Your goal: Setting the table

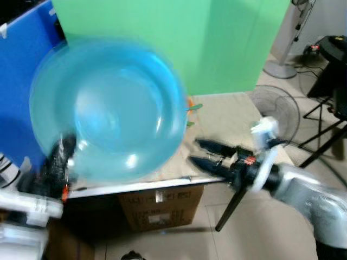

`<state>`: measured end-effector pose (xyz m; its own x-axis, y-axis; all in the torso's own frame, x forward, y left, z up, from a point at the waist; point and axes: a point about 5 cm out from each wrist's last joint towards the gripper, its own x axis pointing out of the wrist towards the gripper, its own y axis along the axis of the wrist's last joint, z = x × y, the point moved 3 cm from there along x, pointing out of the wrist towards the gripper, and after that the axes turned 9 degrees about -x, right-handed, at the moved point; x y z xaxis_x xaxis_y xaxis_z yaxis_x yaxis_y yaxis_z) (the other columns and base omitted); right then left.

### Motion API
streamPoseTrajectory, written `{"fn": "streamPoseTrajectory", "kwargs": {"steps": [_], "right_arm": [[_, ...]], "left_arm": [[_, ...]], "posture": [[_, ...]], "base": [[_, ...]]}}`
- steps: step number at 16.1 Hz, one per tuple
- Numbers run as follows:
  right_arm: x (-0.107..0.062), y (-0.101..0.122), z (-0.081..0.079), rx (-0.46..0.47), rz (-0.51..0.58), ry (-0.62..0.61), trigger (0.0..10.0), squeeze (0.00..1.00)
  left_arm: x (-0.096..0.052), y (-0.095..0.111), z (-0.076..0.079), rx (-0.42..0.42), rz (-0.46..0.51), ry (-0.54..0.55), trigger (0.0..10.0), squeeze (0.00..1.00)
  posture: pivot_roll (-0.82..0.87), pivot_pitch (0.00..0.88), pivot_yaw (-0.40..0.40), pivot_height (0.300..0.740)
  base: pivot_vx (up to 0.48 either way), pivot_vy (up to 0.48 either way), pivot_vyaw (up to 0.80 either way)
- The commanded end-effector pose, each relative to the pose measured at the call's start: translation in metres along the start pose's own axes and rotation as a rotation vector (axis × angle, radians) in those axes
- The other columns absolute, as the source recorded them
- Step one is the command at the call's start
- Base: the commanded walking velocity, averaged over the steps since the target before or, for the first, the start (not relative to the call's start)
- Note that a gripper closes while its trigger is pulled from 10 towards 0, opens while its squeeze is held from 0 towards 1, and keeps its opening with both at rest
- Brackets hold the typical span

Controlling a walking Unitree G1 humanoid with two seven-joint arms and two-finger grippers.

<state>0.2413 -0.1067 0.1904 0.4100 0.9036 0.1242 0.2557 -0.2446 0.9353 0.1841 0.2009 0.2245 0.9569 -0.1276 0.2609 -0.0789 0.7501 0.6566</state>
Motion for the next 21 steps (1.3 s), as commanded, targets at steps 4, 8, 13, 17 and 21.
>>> {"fn": "streamPoseTrajectory", "kwargs": {"steps": [4, 8, 13, 17, 21], "right_arm": [[-0.021, 0.037, 0.021, -0.104, 0.095, -0.346, 10.0, 0.00], [-0.040, 0.044, 0.031, -0.134, 0.134, -0.564, 10.0, 0.00], [-0.070, 0.041, 0.063, -0.149, 0.151, -0.979, 10.0, 0.00], [-0.042, 0.023, 0.061, -0.348, -0.028, -0.957, 10.0, 0.00], [-0.027, 0.019, 0.063, -0.392, -0.020, -0.968, 10.0, 0.00]], "left_arm": [[0.052, -0.013, 0.021, 0.402, -0.095, -0.079, 0.0, 0.00], [0.101, -0.032, 0.042, 0.496, -0.074, -0.180, 0.0, 0.00], [0.133, -0.051, 0.043, 0.525, -0.061, -0.176, 0.0, 0.00], [0.107, -0.057, 0.009, 0.682, -0.108, -0.035, 10.0, 0.00], [0.085, -0.052, 0.016, 0.807, -0.080, -0.044, 10.0, 0.00]], "posture": [[0.00, 0.000, 0.056, 0.740], [-0.04, 0.000, 0.088, 0.740], [-0.08, 0.000, 0.101, 0.740], [-0.07, 0.000, 0.074, 0.740], [-0.03, 0.000, 0.030, 0.740]], "base": [[0.000, 0.000, -0.80], [0.000, 0.000, -0.80], [0.000, 0.000, -0.77], [0.000, 0.000, -0.76], [0.000, 0.000, -0.77]]}}
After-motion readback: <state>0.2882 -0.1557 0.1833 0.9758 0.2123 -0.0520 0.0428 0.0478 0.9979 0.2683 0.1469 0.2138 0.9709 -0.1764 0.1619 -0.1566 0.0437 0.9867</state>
